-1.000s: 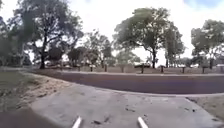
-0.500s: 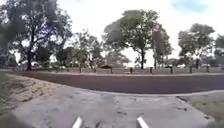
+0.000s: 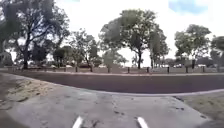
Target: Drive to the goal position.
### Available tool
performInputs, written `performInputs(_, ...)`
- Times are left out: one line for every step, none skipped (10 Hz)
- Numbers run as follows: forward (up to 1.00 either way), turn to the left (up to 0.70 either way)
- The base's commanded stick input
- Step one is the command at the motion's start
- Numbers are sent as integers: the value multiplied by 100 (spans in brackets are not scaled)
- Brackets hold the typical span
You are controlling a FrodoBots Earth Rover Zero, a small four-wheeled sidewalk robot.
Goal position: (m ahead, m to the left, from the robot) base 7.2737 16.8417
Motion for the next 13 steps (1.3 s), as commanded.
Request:
performInputs(0, -60)
performInputs(0, -60)
performInputs(0, 0)
performInputs(0, 0)
performInputs(0, 0)
performInputs(6, 0)
performInputs(25, 0)
performInputs(44, 0)
performInputs(60, 0)
performInputs(60, 0)
performInputs(60, 0)
performInputs(60, 0)
performInputs(60, 0)
